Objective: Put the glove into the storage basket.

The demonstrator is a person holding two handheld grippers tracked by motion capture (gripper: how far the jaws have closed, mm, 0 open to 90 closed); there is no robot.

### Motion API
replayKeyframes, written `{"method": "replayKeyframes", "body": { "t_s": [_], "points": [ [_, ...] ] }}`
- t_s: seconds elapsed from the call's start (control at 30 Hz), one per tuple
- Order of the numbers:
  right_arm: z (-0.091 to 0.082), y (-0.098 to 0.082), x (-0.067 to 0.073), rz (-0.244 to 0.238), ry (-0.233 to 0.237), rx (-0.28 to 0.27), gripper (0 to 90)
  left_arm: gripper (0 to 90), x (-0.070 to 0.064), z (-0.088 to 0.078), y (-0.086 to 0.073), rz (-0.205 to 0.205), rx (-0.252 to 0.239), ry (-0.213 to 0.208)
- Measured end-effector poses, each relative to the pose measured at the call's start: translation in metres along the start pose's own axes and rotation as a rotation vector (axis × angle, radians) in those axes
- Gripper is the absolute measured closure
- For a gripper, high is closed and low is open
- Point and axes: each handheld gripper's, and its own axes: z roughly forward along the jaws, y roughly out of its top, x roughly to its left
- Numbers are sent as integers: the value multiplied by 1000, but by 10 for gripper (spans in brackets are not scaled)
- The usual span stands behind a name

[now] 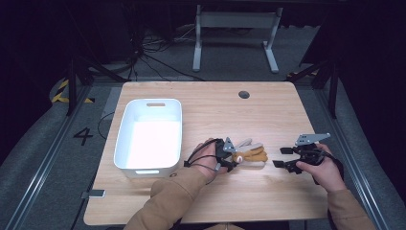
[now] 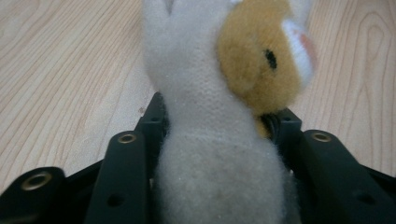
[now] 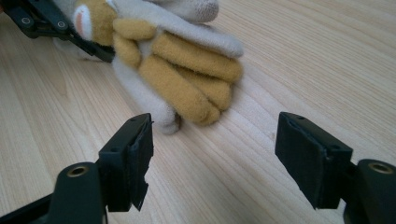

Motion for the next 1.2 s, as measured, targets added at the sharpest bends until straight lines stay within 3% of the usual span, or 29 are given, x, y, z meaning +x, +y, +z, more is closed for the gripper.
{"method": "replayKeyframes", "body": {
  "t_s": [0.27,0.43,0.83,1.2],
  "points": [
    [-1,1,0,-7,-1,-5,281,684,-6,-1,6,-6,42,33],
    [-1,0,-2,-4,0,-7,281,723,-7,-6,13,-48,91,36],
    [2,3,-6,-3,7,-9,281,759,-5,-33,28,-119,66,23],
    [6,8,-9,1,18,-9,281,764,2,-68,43,-168,44,50]
  ]
}}
